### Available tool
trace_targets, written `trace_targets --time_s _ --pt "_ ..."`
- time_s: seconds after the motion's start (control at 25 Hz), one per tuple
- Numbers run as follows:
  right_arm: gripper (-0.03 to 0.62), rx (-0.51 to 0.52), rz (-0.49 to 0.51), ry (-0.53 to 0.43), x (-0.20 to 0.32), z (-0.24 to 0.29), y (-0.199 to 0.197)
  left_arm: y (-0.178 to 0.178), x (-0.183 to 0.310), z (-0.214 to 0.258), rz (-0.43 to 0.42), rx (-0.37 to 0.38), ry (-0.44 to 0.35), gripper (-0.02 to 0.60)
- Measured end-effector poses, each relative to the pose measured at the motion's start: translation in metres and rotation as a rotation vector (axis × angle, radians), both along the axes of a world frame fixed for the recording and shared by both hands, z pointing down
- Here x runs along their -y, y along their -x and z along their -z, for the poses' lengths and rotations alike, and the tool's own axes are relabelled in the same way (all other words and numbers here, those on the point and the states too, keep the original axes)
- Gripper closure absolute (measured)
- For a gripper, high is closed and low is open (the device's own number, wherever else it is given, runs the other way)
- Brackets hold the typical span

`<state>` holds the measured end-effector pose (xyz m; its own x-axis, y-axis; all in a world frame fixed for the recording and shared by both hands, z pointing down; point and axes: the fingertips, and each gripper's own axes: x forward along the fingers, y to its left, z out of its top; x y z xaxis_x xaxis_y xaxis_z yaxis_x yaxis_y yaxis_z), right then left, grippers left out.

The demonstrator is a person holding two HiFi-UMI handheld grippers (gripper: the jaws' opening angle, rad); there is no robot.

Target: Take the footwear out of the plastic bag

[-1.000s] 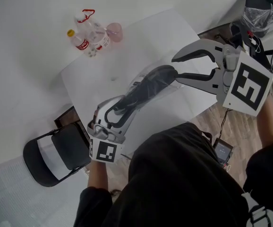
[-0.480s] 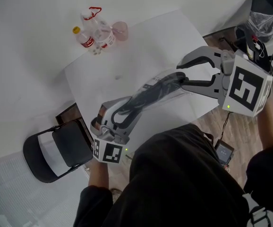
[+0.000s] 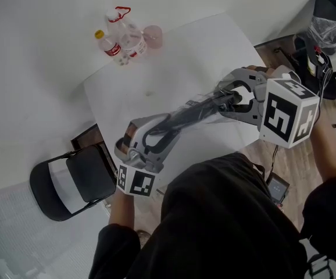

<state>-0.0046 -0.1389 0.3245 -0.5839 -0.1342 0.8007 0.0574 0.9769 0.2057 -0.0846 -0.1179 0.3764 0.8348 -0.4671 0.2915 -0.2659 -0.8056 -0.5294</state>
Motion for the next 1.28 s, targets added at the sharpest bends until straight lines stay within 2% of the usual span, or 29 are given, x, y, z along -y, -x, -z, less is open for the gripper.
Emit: trace_targets --time_s 0.16,0.24,0.32,0.4,0.48,0.6,0.84,0.92,1.08,1.12,1.16,1.2,1.28 --pt "0.489 0.016 0.009 -0.010 -0.004 0.000 0.002 0.002 0.002 -0.005 0.028 0.001 0.049 0.377" --pt "0.503 0.031 0.009 -0.021 -0.003 0.004 0.003 0.006 0.011 -0.008 0.072 -0.026 0.131 0.362" --pt "0.508 0.038 0.010 -0.036 -0.002 0.009 0.003 0.011 0.023 -0.010 0.121 -0.073 0.244 0.283" --pt "0.511 0.044 0.011 -0.051 -0.001 0.011 0.004 0.015 0.033 -0.013 0.157 -0.094 0.334 0.253" --pt "0.511 0.033 0.017 -0.065 0.000 0.010 0.004 0.019 0.039 -0.023 0.181 -0.037 0.384 0.235" --pt "0.511 0.000 0.045 -0.094 -0.002 0.006 0.004 0.018 0.040 -0.044 0.174 0.108 0.423 0.208" --pt "0.511 -0.003 0.087 -0.129 -0.008 0.008 0.008 0.011 0.038 -0.076 0.153 0.308 0.454 0.192" --pt "0.511 0.023 0.091 -0.129 -0.009 0.014 0.011 0.009 0.038 -0.081 0.140 0.327 0.469 0.192" --pt "0.511 0.061 0.097 -0.127 -0.011 0.020 0.017 0.002 0.041 -0.078 0.124 0.286 0.463 0.193" --pt "0.511 0.065 0.097 -0.130 -0.010 0.020 0.018 0.001 0.042 -0.077 0.124 0.283 0.451 0.210" --pt "0.511 0.071 0.096 -0.134 -0.010 0.020 0.019 0.001 0.042 -0.076 0.128 0.285 0.433 0.342" --pt "0.511 0.076 0.095 -0.137 -0.010 0.020 0.020 0.001 0.043 -0.076 0.133 0.291 0.417 0.415" --pt "0.511 0.071 0.096 -0.137 -0.009 0.017 0.022 0.002 0.041 -0.079 0.136 0.305 0.408 0.439"
